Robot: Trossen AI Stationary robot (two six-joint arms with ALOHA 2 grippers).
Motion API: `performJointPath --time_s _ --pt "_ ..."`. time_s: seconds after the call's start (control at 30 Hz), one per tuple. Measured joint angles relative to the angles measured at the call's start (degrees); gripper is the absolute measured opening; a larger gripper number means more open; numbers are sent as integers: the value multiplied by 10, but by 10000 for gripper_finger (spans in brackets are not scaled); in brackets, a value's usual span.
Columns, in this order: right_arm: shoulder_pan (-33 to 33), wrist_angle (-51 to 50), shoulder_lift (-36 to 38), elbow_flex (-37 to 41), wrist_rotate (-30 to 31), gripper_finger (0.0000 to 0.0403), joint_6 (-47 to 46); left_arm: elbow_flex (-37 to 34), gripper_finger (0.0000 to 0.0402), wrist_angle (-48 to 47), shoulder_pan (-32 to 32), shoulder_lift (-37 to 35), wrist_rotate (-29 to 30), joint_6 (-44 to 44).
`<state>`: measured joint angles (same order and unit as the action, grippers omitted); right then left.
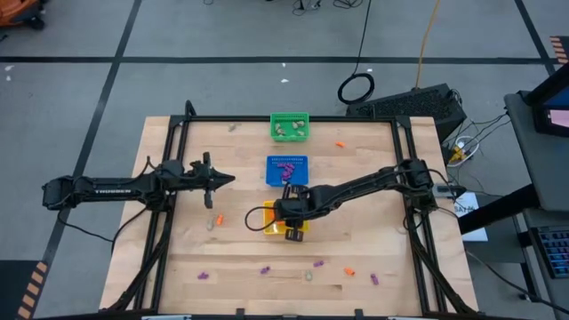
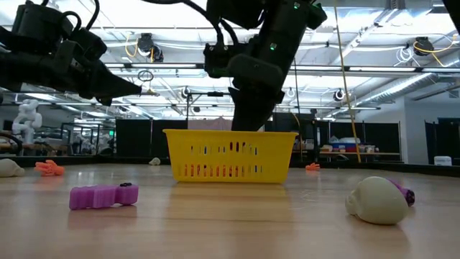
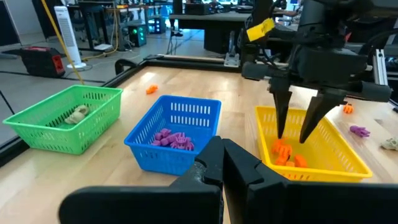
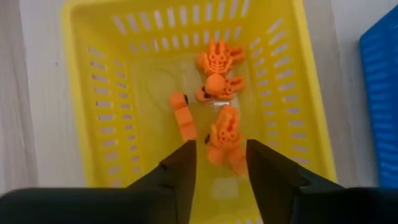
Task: Sort Halloween decoration
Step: Put the purple skeleton toy into the blue bin
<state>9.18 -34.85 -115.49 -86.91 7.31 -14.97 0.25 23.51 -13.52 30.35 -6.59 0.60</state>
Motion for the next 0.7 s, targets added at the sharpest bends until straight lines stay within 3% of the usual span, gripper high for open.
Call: performJointPath --time_s 0.17,0.47,0.7 --pt "26 -37 50 0 4 125 0 0 1 0 0 0 0 0" --pt "106 -136 132 0 1 9 -79 0 1 -1 0 0 0 0" --pt "177 -152 108 21 -62 19 -152 0 1 -3 0 0 0 0"
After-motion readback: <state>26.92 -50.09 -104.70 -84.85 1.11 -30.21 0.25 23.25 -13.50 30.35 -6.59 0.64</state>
